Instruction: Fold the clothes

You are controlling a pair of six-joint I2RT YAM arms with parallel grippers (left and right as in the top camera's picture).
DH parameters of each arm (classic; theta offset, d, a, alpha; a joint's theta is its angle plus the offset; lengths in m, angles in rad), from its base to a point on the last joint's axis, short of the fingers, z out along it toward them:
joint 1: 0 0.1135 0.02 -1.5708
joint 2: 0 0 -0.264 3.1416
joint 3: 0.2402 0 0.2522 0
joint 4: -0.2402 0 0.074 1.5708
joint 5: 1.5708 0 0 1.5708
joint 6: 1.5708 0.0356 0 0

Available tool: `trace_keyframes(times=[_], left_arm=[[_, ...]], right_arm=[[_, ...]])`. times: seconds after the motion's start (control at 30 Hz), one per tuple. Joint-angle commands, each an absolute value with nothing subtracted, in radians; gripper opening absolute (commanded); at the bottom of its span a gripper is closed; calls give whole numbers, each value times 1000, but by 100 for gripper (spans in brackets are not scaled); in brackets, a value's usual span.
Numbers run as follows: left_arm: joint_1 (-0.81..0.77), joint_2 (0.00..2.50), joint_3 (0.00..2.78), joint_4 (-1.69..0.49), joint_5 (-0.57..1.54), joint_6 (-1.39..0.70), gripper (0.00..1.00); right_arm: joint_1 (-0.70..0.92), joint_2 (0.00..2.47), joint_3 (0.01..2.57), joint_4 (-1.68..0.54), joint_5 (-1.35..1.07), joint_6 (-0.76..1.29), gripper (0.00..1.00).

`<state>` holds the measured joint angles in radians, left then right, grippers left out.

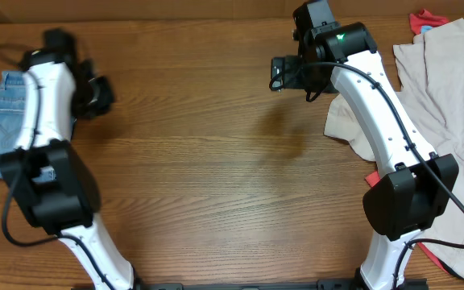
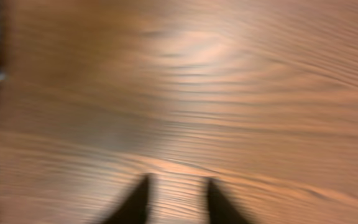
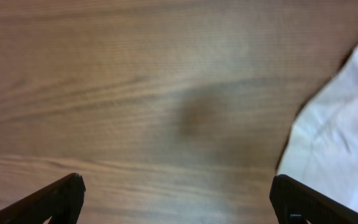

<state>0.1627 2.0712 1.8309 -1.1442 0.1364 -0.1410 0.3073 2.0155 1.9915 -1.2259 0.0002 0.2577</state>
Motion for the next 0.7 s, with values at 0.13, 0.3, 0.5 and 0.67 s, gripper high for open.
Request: trace_keyframes(times=[0.13, 0.3, 0.5, 0.67], left_arm=[[-39, 2017, 1855, -1156, 175, -75, 100], [-54, 2017, 1873, -1255, 173, -114, 100], [-2, 2011, 1964, -1464, 197, -78, 100], [16, 1925, 1987, -1550, 138, -61, 100]], right_arm=[[220, 2003, 2010, -1146, -23, 259, 100], [103, 2003, 2010, -1251, -57, 255, 100], [12, 1974, 2010, -1367, -64, 213, 100], [-7, 1917, 2006, -1437, -65, 183, 99]])
